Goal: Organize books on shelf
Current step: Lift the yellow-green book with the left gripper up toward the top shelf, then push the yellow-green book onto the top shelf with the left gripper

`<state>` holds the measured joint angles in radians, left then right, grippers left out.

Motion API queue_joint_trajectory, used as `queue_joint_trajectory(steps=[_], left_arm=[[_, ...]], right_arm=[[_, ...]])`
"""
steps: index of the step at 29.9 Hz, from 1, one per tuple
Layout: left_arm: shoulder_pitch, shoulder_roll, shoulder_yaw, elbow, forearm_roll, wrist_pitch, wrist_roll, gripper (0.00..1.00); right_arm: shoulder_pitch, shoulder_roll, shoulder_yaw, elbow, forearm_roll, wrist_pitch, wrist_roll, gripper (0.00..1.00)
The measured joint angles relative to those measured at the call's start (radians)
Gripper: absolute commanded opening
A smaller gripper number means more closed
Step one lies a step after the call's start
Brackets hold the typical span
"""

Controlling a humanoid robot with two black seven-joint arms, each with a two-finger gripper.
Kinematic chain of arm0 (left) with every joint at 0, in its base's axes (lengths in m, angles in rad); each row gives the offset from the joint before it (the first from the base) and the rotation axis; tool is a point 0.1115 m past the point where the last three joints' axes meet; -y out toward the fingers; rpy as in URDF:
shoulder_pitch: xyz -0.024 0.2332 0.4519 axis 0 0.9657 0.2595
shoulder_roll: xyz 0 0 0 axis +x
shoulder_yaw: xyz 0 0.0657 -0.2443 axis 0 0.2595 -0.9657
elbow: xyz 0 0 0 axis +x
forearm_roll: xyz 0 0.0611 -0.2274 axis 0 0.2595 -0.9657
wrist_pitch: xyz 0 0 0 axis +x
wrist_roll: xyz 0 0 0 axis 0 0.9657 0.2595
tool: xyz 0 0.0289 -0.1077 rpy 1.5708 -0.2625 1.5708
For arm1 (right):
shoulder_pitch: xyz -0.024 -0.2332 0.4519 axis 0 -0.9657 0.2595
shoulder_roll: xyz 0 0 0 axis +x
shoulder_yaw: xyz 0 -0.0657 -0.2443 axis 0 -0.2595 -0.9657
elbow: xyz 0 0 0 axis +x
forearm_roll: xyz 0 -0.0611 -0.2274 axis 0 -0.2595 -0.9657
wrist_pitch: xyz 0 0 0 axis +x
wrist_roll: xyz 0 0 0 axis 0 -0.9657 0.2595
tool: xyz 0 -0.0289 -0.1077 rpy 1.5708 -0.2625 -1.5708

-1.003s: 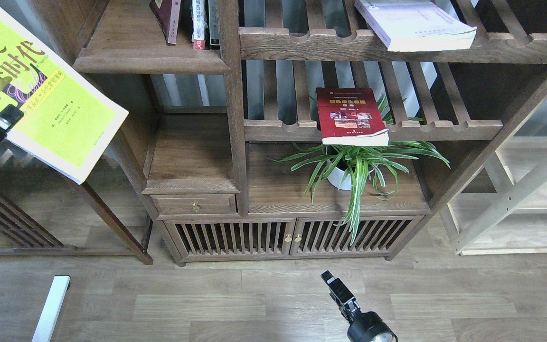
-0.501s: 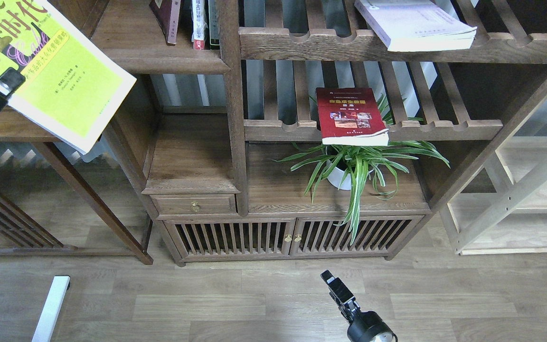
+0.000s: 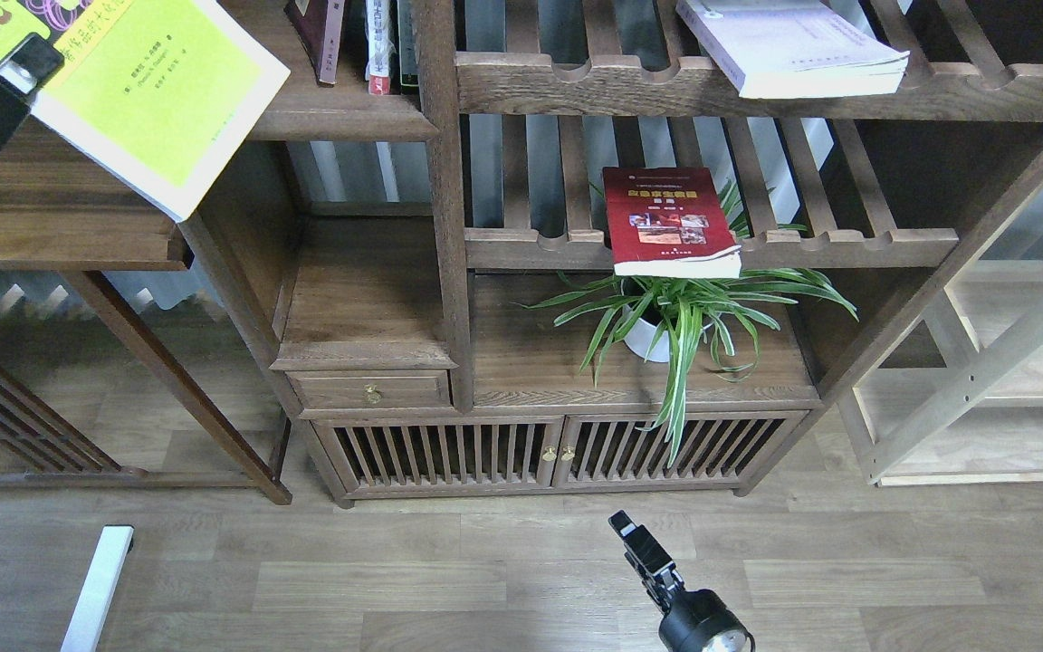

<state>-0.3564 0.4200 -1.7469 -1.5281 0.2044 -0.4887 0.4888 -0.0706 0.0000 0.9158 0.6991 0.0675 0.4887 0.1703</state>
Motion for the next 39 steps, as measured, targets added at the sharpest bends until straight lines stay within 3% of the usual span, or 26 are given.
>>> queue_joint_trajectory(steps=[39], left_arm=[[-0.142, 0.019, 0.014, 0.059, 0.143, 0.0, 0.0, 0.0]], right_arm=[[-0.006, 0.0, -0.001, 0.02, 0.0, 0.0, 0.0, 0.83]])
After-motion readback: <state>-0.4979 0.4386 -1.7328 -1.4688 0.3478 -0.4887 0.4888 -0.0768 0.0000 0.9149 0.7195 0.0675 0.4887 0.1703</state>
